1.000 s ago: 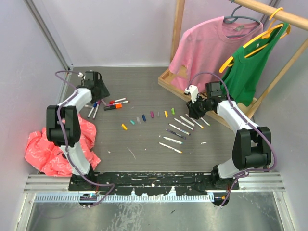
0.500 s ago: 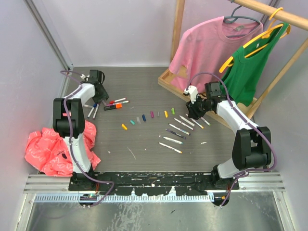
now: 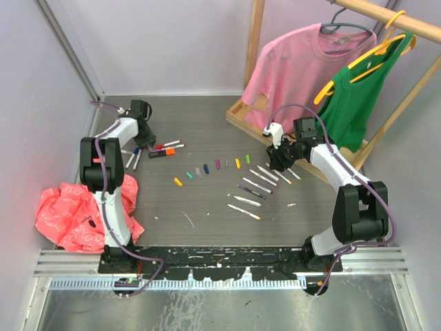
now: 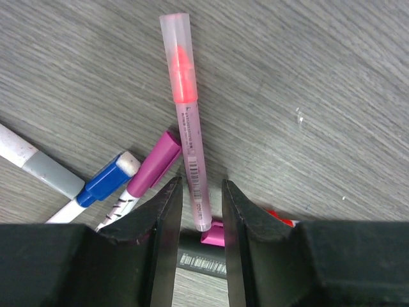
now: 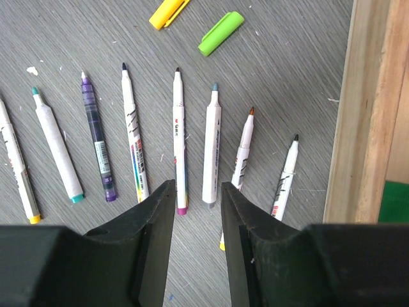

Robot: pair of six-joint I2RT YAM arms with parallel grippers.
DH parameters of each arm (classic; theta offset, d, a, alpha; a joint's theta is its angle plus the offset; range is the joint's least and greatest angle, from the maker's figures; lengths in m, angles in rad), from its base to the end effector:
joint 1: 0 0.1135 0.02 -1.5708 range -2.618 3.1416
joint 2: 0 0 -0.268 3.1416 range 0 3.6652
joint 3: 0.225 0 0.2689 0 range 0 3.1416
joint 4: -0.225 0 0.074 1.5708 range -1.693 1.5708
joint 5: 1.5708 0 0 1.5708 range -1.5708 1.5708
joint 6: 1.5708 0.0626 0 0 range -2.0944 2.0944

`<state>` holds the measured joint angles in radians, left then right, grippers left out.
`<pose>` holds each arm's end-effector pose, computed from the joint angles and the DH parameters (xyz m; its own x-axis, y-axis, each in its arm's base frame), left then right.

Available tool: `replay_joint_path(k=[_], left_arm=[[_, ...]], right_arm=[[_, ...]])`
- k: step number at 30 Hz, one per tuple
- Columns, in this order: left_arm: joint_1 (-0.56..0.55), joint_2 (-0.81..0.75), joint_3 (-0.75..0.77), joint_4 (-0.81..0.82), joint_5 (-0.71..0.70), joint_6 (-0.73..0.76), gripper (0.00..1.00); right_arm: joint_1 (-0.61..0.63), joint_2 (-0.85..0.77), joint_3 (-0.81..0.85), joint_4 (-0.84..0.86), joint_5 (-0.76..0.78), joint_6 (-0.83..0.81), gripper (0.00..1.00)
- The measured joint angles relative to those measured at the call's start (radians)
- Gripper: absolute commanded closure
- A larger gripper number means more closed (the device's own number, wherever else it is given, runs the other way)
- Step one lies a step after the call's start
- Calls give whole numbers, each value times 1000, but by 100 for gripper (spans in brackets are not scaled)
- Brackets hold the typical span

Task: Open the pen caps
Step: Pick up the pen from the center of the board, then open the pen cap from the pen.

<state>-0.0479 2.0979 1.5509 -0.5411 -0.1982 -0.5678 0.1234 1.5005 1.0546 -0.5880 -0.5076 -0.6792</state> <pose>0.4728 -0.0103 0.1401 -0.7221 -0.4932 -0.4851 -0.5132 0.8521 -0.1026 0.3231 0.0707 0.2113 -0.4410 -0.6079 -0.6603 -0.8113 0.5846 0.0037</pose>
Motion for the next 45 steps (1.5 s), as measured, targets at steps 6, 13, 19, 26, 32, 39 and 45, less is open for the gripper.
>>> replay_joint_path(k=[6, 13, 19, 26, 32, 39, 45], left_arm=[[2, 31, 49, -19, 3, -1, 84], [11, 36, 61, -22, 25, -1, 100], [3, 20, 69, -33, 97, 0, 100], [-74, -294, -165, 93, 206, -6, 100], [-262, -724, -486, 363, 321, -57, 100], [-601, -1043, -946, 795, 303, -103, 100], [-800, -1071, -1074, 1030, 178, -89, 100]], right_arm=[[0, 0, 0, -8, -5, 0, 60], [13, 0, 0, -15, -32, 3, 59], [53, -2, 15, -19, -102, 42, 59], [89, -110, 30, 63, -236, 219, 53], [85, -253, -5, 383, -389, 574, 21], [29, -405, -387, 979, -539, 1035, 0], [38, -418, -497, 1260, -582, 1278, 4]])
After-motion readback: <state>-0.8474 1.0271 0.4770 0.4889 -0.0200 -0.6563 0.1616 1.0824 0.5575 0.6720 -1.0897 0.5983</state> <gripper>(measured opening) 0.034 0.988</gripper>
